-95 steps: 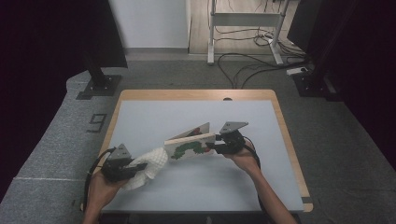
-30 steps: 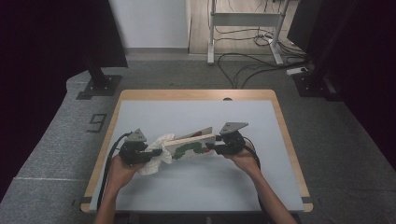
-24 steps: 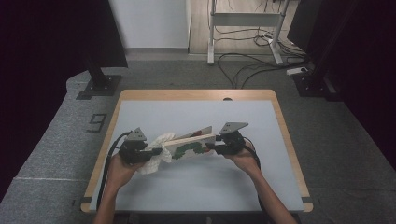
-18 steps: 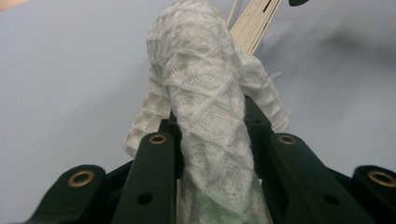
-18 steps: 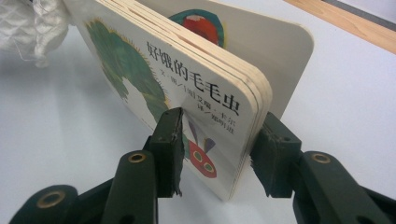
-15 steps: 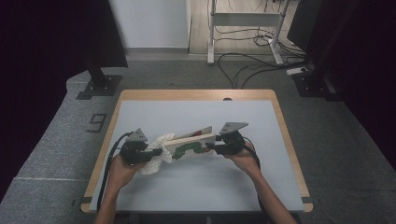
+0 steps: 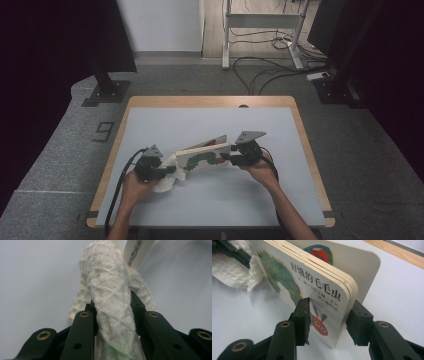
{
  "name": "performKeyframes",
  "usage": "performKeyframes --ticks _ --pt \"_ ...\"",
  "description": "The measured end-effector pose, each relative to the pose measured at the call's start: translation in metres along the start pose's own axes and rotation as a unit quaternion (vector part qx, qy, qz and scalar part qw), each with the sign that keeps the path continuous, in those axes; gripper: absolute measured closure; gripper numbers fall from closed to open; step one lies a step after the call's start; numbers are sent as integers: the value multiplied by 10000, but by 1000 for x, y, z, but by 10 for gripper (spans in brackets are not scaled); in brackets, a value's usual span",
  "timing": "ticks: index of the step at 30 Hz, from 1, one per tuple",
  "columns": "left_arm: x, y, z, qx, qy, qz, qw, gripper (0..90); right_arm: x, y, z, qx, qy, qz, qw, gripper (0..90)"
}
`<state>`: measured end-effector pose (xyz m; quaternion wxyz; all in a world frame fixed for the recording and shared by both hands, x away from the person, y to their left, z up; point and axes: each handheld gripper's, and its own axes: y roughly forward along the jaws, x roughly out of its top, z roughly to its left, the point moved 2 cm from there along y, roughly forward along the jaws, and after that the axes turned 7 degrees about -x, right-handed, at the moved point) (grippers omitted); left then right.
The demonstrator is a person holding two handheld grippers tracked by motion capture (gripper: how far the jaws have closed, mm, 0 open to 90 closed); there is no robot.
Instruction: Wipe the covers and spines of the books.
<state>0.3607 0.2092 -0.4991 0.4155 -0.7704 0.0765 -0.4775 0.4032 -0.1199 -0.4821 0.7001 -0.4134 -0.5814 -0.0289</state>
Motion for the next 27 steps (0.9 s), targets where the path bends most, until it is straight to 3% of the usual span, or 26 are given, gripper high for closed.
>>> performKeyframes --ticks 6,14,18,27 --pt "-7 11 2 0 -40 118 9999 716 0 0 0 -7 -4 -7 10000 555" --pt "-12 16 3 -58 -100 71 9999 715 0 0 1 -20 -8 -14 10000 555" --pt "-12 16 3 -59 -79 61 9999 719 0 0 1 -23 -4 -16 10000 555" --pt "-4 -1 1 -145 -72 -239 9996 727 0 0 1 -14 -6 -15 10000 555"
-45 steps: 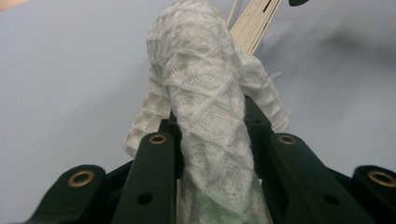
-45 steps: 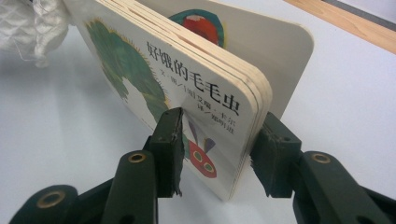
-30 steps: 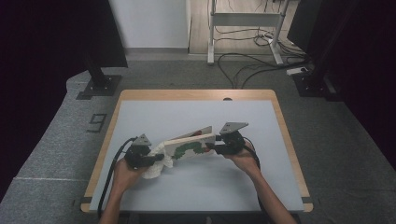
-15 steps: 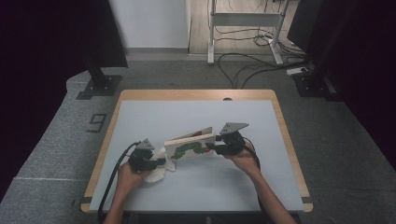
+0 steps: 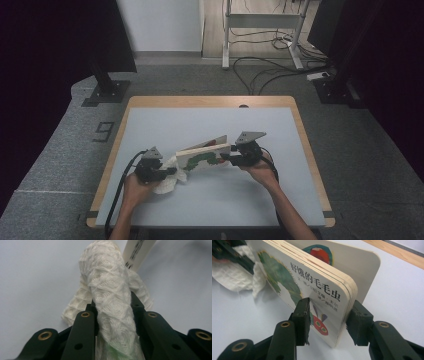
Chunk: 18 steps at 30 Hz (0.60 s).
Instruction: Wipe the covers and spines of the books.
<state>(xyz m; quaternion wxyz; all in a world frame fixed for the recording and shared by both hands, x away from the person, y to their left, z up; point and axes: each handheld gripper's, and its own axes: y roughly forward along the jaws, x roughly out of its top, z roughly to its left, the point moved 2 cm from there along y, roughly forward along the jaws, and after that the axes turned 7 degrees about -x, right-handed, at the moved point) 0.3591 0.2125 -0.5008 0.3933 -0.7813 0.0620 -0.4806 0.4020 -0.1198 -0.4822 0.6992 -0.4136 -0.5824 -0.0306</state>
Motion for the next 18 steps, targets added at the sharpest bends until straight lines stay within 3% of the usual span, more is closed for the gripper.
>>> performKeyframes --ticks 12,18 --pt "30 -31 -14 161 339 -47 9993 725 0 0 0 -16 4 12 10000 553" --pt "41 -38 -19 266 439 -3 9987 724 0 0 0 -15 11 16 10000 553"
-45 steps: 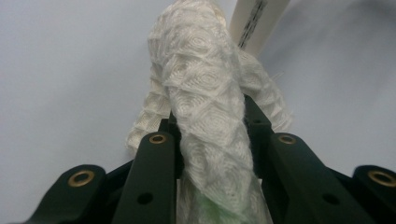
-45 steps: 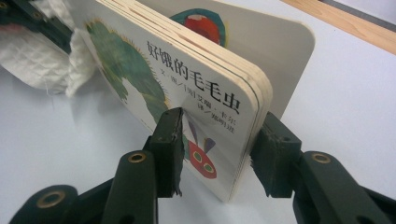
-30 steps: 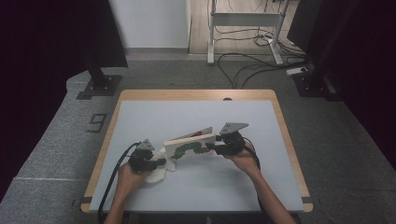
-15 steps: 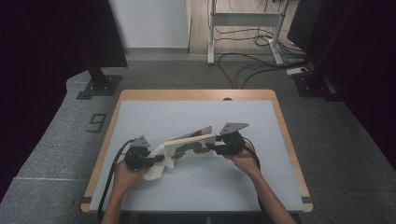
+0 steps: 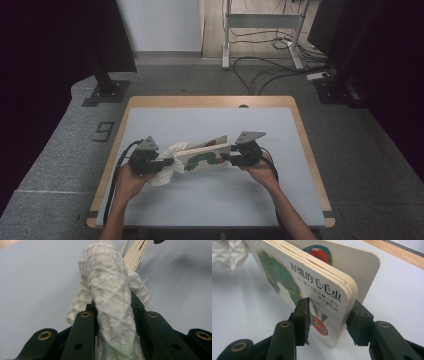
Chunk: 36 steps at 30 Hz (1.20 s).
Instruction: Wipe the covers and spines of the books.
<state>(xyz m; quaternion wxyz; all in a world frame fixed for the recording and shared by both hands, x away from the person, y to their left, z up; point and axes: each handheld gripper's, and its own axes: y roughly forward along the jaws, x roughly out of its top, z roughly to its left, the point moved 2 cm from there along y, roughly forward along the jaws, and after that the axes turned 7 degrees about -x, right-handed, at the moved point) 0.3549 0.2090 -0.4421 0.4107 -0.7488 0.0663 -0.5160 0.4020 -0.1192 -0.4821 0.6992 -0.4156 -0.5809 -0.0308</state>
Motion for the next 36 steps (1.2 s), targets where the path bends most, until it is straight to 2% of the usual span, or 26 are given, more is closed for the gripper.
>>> performKeyframes --ticks 6,14,21,30,36 --pt "-1 -2 3 2 -1 6 10000 725 0 0 0 -9 2 7 10000 553" --pt "-3 -15 13 95 -131 -112 9998 724 0 0 0 -4 28 -10 10000 553" --pt "-7 -29 28 427 -242 -85 9988 715 0 0 -1 12 22 -24 10000 553" --pt "-10 -51 57 882 -485 -86 9949 694 0 0 -1 10 33 -20 10000 552" --pt "-12 -51 78 1035 -687 -99 9922 679 0 1 -1 1 39 -14 10000 550"
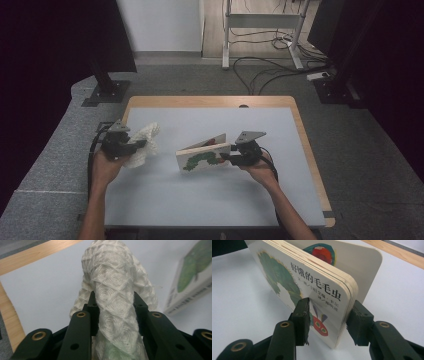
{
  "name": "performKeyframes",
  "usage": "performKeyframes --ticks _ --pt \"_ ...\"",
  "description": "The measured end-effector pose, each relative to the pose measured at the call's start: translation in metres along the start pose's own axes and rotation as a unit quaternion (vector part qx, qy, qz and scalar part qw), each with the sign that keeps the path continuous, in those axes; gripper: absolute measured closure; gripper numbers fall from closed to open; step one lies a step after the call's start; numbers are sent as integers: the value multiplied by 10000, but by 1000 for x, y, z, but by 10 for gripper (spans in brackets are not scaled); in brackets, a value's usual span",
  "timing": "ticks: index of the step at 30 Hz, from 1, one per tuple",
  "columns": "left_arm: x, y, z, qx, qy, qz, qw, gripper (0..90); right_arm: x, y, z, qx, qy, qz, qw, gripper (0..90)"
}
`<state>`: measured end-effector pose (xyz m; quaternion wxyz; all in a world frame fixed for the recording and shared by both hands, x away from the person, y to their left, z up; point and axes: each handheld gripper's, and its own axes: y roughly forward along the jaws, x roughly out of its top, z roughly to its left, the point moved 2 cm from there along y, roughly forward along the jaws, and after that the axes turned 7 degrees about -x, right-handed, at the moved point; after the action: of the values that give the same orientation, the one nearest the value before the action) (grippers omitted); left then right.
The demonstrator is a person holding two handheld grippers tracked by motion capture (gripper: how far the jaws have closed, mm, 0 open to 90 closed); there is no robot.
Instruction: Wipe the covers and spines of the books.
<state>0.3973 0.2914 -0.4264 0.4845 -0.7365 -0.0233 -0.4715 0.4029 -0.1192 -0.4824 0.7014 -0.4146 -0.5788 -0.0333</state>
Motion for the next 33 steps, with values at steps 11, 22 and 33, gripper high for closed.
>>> performKeyframes --ticks 11,22,33 --pt "-9 30 19 74 -207 144 9997 646 -1 0 0 22 4 -27 10000 550" --pt "-25 70 23 -41 -394 283 9988 637 -2 -1 0 27 28 -43 10000 550" --pt "-34 83 24 -83 -521 336 9980 524 -2 -1 0 33 38 -42 10000 550"
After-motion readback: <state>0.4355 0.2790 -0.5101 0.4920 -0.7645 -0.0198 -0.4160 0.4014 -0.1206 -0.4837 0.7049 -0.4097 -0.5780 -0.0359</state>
